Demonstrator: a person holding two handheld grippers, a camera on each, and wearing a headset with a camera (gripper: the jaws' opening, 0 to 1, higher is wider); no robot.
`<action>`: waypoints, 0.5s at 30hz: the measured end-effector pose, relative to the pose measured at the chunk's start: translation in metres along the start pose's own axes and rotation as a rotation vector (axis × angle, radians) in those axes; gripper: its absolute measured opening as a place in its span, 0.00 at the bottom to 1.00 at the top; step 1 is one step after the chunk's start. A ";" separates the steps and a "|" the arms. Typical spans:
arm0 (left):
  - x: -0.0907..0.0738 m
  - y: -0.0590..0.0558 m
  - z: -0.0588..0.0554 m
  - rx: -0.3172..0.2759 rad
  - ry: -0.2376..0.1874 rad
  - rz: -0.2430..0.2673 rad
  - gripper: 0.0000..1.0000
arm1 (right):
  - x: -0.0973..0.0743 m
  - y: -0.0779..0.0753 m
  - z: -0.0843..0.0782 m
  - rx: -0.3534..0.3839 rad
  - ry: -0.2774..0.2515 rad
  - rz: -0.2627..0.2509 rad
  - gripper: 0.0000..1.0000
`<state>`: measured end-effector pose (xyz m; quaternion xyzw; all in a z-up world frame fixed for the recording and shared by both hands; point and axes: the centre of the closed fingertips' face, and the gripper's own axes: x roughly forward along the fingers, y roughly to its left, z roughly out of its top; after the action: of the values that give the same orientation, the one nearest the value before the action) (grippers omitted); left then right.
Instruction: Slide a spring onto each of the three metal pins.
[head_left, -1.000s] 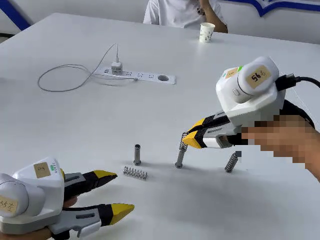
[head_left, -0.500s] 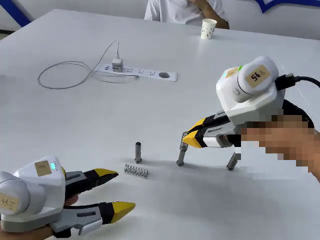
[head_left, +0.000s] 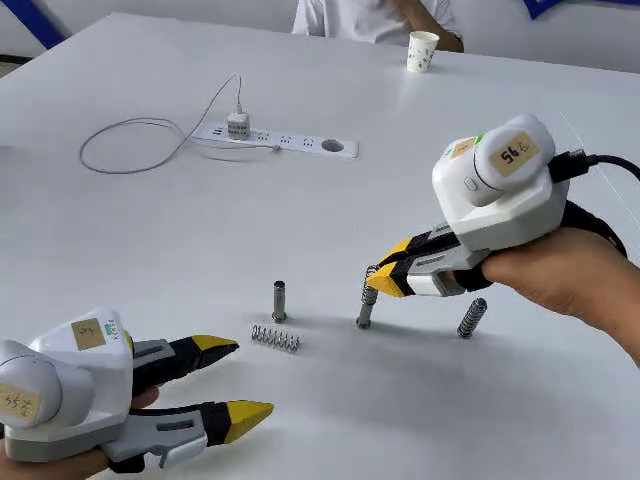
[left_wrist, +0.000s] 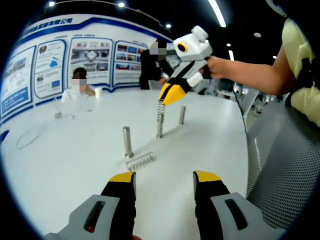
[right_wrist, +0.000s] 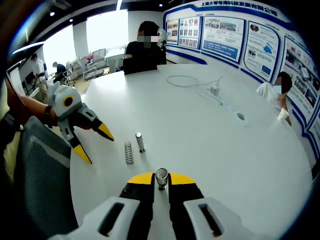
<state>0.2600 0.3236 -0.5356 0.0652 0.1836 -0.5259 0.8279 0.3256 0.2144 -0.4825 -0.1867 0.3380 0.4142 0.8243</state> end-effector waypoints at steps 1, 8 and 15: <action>0.000 0.000 0.000 0.000 0.001 0.000 0.47 | 0.001 0.000 0.000 0.001 0.001 0.002 0.12; 0.001 0.000 -0.002 -0.005 0.006 -0.001 0.47 | 0.003 -0.001 -0.003 0.005 0.003 0.007 0.12; 0.003 -0.001 -0.002 -0.007 0.010 -0.004 0.47 | 0.007 -0.002 -0.007 0.008 0.009 0.012 0.12</action>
<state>0.2597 0.3213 -0.5386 0.0648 0.1897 -0.5268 0.8260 0.3274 0.2123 -0.4921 -0.1830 0.3445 0.4170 0.8209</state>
